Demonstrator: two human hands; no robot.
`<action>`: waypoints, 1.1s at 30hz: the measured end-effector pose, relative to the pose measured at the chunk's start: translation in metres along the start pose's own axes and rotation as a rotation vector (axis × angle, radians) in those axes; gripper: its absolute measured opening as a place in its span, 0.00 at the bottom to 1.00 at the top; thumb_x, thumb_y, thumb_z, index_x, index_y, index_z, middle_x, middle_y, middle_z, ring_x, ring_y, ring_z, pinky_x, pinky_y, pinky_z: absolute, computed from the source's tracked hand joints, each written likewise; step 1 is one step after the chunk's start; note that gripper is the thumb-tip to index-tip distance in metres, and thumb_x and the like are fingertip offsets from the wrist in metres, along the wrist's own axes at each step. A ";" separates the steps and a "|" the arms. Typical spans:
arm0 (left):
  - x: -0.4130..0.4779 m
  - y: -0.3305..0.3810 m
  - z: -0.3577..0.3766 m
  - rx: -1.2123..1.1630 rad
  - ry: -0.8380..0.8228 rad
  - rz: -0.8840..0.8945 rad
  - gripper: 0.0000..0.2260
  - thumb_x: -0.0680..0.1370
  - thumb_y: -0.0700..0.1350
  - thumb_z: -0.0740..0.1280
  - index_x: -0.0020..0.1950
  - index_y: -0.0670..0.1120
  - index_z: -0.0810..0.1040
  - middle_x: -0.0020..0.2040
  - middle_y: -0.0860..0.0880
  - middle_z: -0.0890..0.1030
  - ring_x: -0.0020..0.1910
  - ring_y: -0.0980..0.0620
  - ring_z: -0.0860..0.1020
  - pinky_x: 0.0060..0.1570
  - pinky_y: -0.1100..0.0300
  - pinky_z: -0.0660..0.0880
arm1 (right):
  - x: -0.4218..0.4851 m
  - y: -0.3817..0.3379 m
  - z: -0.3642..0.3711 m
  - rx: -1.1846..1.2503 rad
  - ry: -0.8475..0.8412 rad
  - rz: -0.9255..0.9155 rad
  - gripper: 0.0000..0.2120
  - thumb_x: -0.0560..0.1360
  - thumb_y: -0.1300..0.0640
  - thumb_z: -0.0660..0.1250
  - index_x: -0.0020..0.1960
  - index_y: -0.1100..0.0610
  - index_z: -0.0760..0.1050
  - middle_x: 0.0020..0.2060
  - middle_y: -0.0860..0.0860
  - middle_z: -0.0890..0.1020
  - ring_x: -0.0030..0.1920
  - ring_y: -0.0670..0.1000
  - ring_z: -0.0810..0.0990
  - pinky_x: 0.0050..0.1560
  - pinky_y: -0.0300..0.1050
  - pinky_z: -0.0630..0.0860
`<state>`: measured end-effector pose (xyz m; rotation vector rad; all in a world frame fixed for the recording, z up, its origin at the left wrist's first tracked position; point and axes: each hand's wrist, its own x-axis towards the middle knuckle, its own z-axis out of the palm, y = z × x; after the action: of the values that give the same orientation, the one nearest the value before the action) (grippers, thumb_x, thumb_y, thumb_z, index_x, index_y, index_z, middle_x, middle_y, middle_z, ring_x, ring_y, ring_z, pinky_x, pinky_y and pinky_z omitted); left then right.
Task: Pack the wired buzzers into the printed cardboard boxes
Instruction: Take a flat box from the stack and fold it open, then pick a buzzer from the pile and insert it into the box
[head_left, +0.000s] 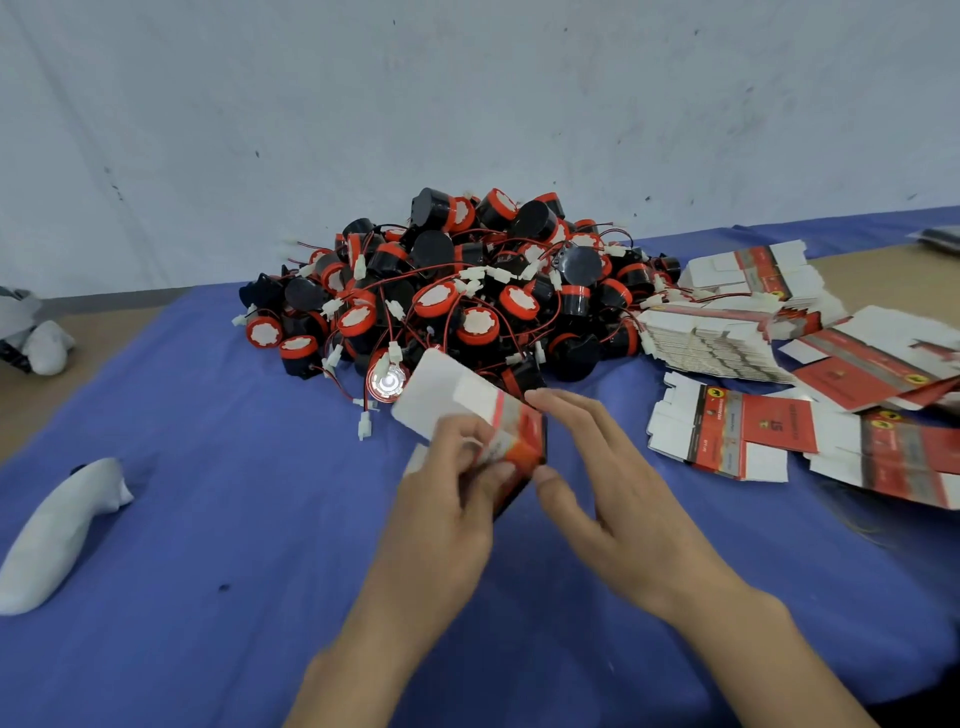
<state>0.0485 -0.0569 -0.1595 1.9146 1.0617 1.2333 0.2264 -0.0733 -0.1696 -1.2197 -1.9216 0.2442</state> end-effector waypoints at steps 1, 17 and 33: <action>-0.002 -0.003 0.003 0.156 -0.045 0.095 0.12 0.83 0.39 0.61 0.52 0.58 0.70 0.46 0.59 0.82 0.42 0.62 0.80 0.39 0.67 0.75 | 0.000 0.002 0.001 0.044 -0.024 0.037 0.23 0.81 0.37 0.54 0.75 0.32 0.55 0.71 0.29 0.64 0.73 0.33 0.63 0.67 0.24 0.58; -0.003 0.002 0.029 0.309 0.137 0.401 0.11 0.82 0.42 0.60 0.58 0.49 0.80 0.56 0.57 0.78 0.55 0.56 0.78 0.54 0.65 0.74 | -0.002 0.043 -0.025 0.320 0.064 0.364 0.25 0.77 0.37 0.61 0.63 0.16 0.50 0.53 0.26 0.76 0.54 0.34 0.78 0.48 0.26 0.74; 0.048 -0.038 0.059 0.715 0.074 -0.267 0.27 0.81 0.58 0.62 0.78 0.54 0.60 0.71 0.47 0.70 0.69 0.45 0.69 0.62 0.51 0.68 | -0.014 0.061 -0.043 0.368 0.215 0.434 0.26 0.82 0.43 0.62 0.74 0.29 0.53 0.55 0.17 0.69 0.57 0.24 0.72 0.46 0.19 0.70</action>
<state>0.1038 -0.0011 -0.1924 2.1251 1.9170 0.8322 0.3007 -0.0643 -0.1834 -1.3335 -1.3400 0.6373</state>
